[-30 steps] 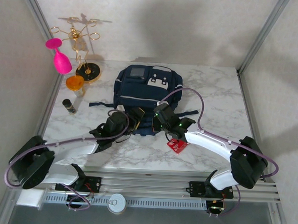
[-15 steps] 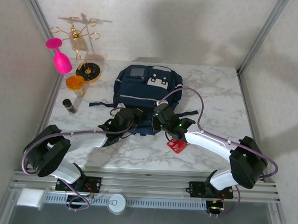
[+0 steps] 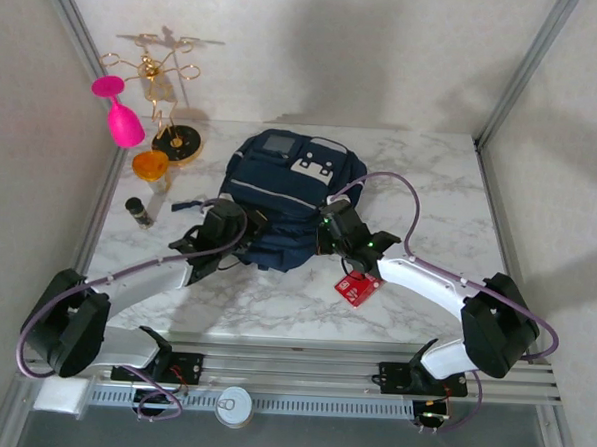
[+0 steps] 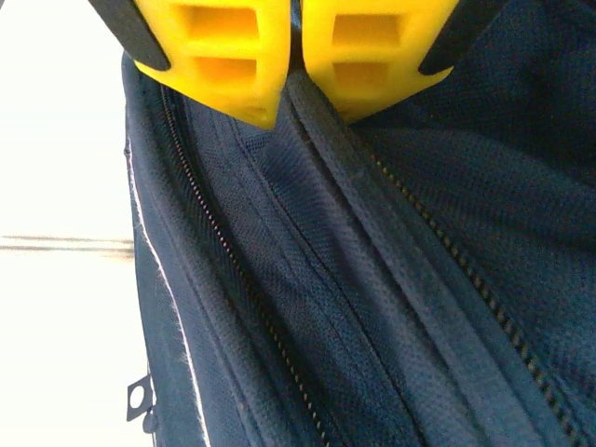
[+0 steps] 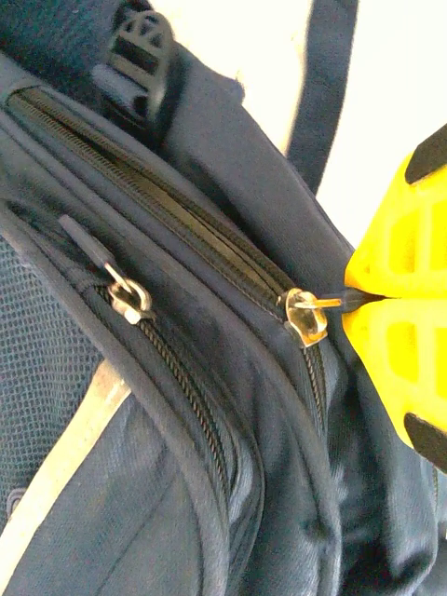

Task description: Pack the student bag

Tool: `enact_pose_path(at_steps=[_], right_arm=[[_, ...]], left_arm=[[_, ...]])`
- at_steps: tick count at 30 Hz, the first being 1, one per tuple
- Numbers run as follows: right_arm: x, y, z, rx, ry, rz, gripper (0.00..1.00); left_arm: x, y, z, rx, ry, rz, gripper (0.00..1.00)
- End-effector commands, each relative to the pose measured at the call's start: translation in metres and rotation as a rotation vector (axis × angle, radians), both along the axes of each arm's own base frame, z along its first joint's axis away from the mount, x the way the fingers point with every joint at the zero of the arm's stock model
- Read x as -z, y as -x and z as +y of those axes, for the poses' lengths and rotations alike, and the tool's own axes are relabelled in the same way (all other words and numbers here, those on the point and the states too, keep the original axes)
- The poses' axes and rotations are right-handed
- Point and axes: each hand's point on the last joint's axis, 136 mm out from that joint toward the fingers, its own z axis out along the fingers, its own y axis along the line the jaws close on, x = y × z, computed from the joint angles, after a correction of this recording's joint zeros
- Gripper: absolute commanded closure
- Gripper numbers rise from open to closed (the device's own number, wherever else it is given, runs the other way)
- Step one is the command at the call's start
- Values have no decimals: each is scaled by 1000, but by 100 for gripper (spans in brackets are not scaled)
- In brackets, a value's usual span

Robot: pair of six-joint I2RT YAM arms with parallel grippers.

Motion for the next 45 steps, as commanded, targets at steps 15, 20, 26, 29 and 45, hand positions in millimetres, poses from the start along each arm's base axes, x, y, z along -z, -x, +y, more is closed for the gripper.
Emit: enact_pose_path(at_steps=[15,20,26,29,45], right_arm=[[8,13,27,-28,40,8,100],[6,12,30,-32,25,-1,100],[6,8,30,-32,41,-23,100],[6,4,27,-24,75,-34,100],[-5,-25,-39,145,152,-81,100]], left_arm=[[-17,28,-32,-33,231,-44,31],[-10,17,-55,-70,281,-17,32],[22,5,-64,-159,241,46,44],[35,3,-57,-190,184,67,58],[24,30,-12,-190,-2,23,100]])
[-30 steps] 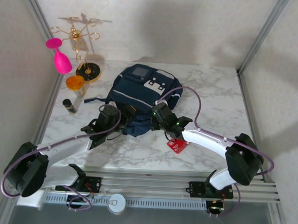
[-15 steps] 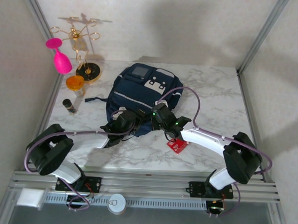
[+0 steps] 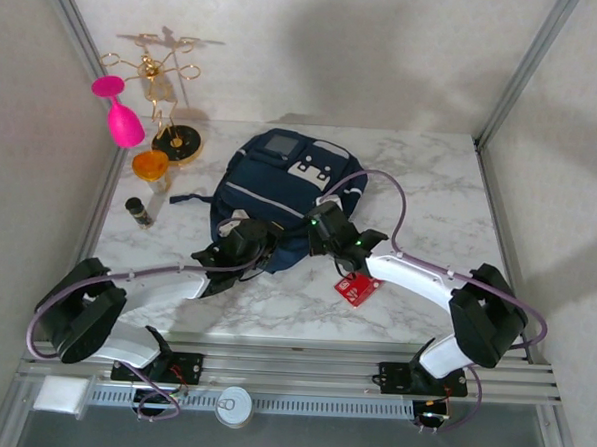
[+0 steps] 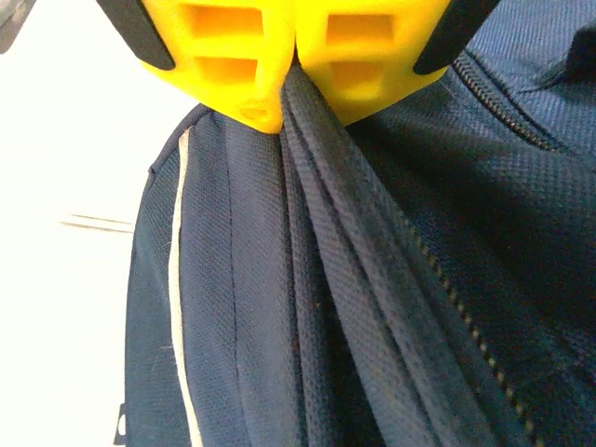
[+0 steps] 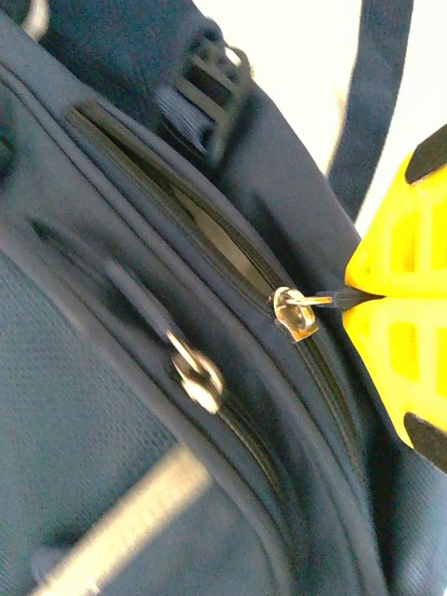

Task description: Pack the student bag

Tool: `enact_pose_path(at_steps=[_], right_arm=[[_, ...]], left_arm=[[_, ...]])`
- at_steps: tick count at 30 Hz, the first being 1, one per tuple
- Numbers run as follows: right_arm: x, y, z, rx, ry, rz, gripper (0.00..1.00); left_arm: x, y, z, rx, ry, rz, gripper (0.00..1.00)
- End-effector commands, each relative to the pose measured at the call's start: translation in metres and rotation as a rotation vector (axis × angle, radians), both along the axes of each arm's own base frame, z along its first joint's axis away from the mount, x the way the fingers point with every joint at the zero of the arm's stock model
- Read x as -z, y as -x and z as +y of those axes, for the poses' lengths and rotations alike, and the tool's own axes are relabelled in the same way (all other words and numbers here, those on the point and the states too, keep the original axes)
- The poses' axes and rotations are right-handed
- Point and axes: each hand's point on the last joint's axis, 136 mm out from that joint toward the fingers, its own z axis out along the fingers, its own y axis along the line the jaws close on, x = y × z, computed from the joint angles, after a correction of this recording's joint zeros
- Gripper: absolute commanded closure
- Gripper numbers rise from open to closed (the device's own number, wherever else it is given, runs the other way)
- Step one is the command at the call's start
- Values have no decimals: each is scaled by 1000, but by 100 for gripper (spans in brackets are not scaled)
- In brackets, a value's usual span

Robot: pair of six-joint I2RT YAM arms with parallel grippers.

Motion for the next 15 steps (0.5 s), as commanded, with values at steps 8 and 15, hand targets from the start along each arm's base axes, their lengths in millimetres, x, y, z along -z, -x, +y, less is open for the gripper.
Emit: enact_pose_path(at_steps=[8,15], right_arm=[[-13,-49,-81,245,80,-56,100],[-9,-61,-82,253,63,-39,100]], left_arm=[[1,18,63,-23,-223,-3,100],[-13,11,58,29,-227,-45,100]])
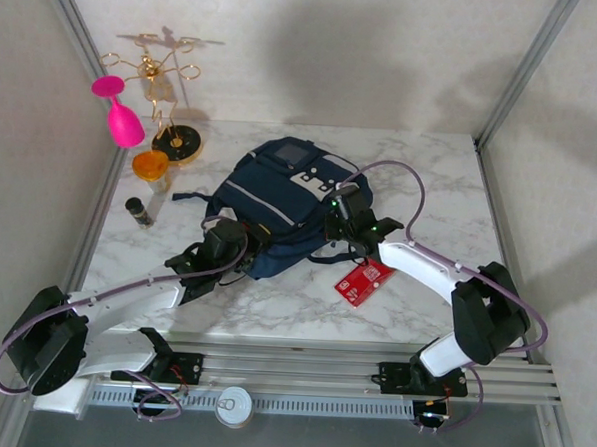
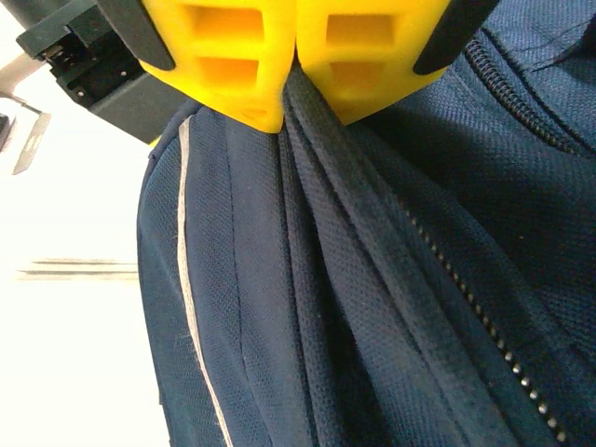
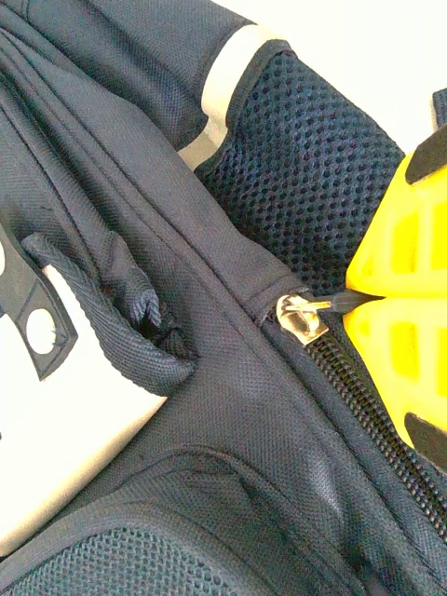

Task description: Pack the student bag

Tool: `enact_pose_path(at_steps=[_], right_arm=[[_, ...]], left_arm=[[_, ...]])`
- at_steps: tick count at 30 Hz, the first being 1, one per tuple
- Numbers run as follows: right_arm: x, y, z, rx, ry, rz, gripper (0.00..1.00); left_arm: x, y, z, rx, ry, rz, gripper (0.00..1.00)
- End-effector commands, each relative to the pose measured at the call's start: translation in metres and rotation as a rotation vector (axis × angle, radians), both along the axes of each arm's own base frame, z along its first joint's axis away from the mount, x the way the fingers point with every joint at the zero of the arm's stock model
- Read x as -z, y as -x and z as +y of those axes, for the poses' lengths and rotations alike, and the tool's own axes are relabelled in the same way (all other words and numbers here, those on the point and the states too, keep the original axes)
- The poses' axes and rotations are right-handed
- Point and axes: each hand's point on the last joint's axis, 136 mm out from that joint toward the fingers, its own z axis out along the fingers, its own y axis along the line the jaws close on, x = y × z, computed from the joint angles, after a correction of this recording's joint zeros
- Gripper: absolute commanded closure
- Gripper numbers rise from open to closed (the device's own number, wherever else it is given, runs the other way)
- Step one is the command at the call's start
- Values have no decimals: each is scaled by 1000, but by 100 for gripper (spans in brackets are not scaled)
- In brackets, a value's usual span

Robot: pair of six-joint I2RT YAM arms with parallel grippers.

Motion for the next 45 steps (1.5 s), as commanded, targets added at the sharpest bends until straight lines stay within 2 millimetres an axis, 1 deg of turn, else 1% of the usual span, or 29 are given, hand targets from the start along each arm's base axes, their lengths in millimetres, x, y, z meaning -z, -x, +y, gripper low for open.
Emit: enact_pose_path(at_steps=[1,5,8,10,11,12,14,15,17,18,19,20,23,24,26,28,31,33,35,38,42,45], right_arm=[[-8,-26,-46,171,93,-55,100],[-13,-30,-48,177,73,-58,100],[-11,-34,-46,155,74,-44,100],[-11,-36,-45,150,80,-43,100],[-12,-38,-47,154,77,-42,98],[-13,-39,-47,157,65,-39,94],[-17,-38,-48,158,39,-25,82],[-20,-37,-48,158,35,-27,78],[-28,-33,-49,155,18,-35,68],[-30,-31,-49,151,13,-36,64],[-33,-27,-50,147,9,-34,59],[-36,-24,-51,146,7,-31,56],[-50,-16,-51,124,-24,-31,45],[-53,-14,-47,101,-44,-24,42],[-57,-10,-32,39,-93,18,35],[-54,-10,-20,13,-123,76,30],[-53,-21,-4,-10,-154,114,28],[-51,-29,7,-34,-171,124,26],[-44,-36,18,-47,-175,165,26],[-36,-40,34,-72,-180,190,26],[-20,-33,52,-116,-152,237,28],[-8,-32,59,-137,-138,257,32]], left_arm=[[1,-10,27,-72,-122,-19,100],[1,-12,20,-49,-118,-18,100],[0,-12,17,-45,-110,-19,100],[-3,-13,7,-29,-83,-33,100],[-4,-13,2,-23,-77,-36,100],[-4,-13,-2,-20,-79,-33,100],[-1,-14,-7,-8,-94,-22,100],[1,-14,-6,-11,-109,-17,99],[3,-13,1,-26,-152,-12,93],[3,-13,4,-29,-166,-14,86],[0,-11,5,-24,-176,-21,76],[0,-9,7,-18,-188,-20,70],[0,-1,17,-14,-232,-14,59],[0,2,21,-17,-243,-13,57],[-4,6,29,-27,-256,-30,52],[-7,6,38,-50,-279,-39,48],[-14,1,44,-64,-311,-70,46],[-14,-5,48,-69,-312,-79,44],[-13,-13,45,-51,-289,-84,44],[-13,-21,41,-42,-297,-86,43],[-6,-33,42,-41,-308,-74,43],[-3,-38,43,-49,-324,-66,44]])
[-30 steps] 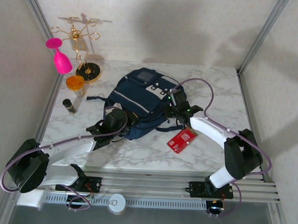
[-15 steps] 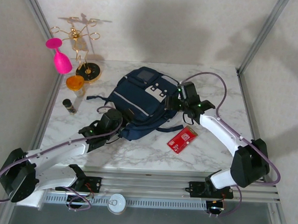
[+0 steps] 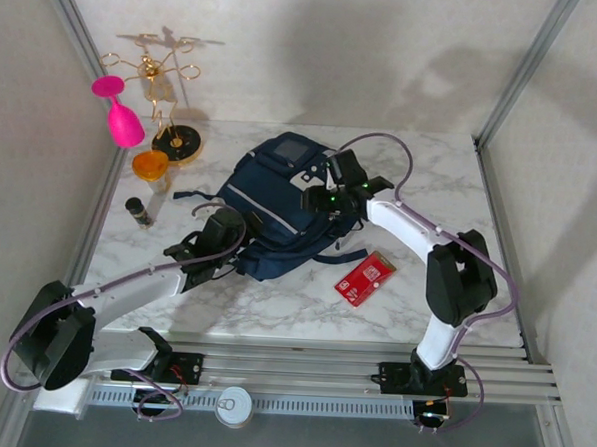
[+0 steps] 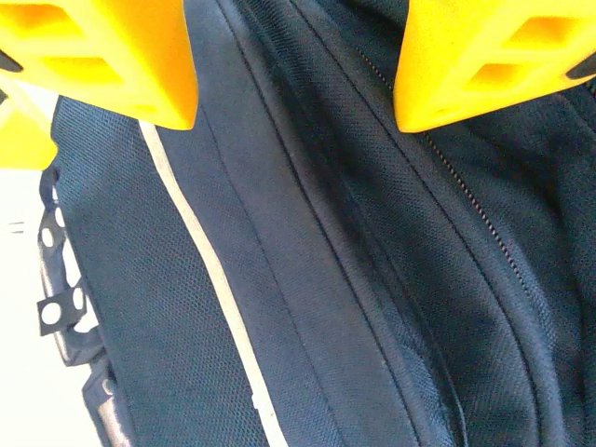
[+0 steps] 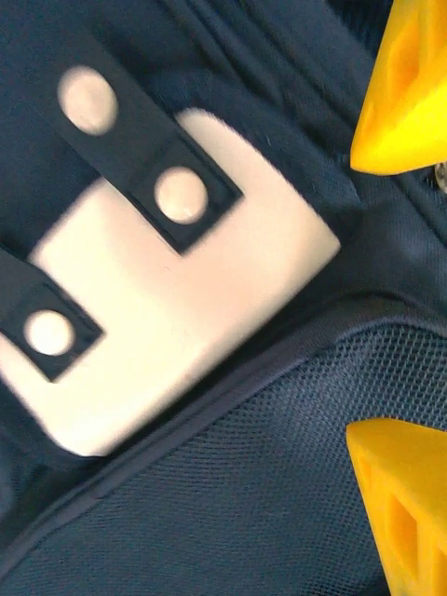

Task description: Pack the student bag

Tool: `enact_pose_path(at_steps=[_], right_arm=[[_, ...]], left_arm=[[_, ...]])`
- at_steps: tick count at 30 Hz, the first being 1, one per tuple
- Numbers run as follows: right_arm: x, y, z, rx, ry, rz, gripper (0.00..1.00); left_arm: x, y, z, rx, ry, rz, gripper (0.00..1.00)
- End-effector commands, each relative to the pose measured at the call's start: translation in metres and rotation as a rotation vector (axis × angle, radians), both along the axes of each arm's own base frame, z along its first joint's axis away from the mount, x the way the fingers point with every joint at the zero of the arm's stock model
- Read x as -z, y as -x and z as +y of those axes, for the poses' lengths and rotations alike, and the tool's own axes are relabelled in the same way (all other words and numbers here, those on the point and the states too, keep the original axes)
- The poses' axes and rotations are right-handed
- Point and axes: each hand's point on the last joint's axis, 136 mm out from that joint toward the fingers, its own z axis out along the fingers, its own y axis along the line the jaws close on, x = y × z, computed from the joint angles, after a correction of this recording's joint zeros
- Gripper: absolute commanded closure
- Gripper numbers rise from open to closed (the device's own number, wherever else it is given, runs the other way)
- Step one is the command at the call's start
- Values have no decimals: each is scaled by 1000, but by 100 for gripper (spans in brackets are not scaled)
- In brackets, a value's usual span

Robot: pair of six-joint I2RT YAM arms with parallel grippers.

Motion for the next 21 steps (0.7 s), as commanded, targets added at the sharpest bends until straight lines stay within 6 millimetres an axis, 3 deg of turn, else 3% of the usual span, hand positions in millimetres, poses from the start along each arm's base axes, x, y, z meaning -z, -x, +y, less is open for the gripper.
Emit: enact_pose_path(at_steps=[1,8,13,18,21], right_arm=[[2,4,15,-55,-17,27,34],[11,8,35,-130,-93,71,55],[5,8,34,-111,-126,60,86],[-3,16,27,-85,-210,58,99],[-8,23,25,-81,-273,76,100]], left_arm=[[-20,-15,-4,7,8,-60,44],[-12,-19,-2,5,6,-56,45],[-18,-26,-16,87,6,-109,46],[-26,-41,-33,165,-15,-148,48],[-32,-56,-36,184,-40,-173,48]])
